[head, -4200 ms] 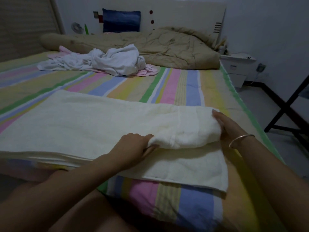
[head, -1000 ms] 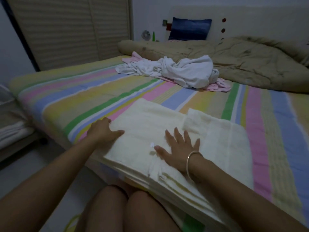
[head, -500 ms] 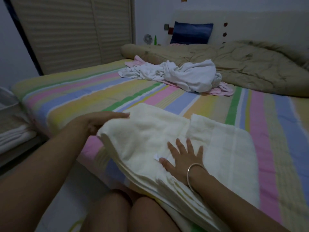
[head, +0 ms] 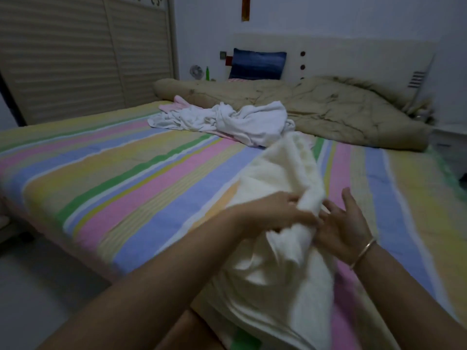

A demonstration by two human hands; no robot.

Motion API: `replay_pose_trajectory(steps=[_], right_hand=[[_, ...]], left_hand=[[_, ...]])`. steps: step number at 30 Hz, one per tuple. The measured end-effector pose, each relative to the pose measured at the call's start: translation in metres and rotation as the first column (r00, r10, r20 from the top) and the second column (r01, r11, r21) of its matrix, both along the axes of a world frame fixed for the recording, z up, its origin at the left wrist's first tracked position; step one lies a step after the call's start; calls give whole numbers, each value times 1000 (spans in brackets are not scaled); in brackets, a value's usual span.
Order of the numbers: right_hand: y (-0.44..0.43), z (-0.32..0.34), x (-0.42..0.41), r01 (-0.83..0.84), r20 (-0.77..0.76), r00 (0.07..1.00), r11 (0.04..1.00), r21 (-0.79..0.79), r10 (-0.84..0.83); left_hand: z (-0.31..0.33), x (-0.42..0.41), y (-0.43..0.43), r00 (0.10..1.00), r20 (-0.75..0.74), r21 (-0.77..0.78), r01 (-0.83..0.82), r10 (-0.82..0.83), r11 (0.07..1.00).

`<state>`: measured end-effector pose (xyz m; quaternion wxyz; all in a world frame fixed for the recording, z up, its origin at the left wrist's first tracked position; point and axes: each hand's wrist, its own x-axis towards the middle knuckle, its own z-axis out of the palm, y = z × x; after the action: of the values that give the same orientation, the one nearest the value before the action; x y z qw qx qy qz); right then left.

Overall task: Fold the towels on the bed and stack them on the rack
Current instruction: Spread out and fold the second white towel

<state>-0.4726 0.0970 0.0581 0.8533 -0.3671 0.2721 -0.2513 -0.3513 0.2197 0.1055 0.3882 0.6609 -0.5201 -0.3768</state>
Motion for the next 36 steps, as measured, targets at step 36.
replay_pose_trajectory(steps=[36], right_hand=[[-66,-44,61,-860,-734,303,157,-485,-608]], left_hand=[[-103,13,35,549,825,-48,-173,137,984]])
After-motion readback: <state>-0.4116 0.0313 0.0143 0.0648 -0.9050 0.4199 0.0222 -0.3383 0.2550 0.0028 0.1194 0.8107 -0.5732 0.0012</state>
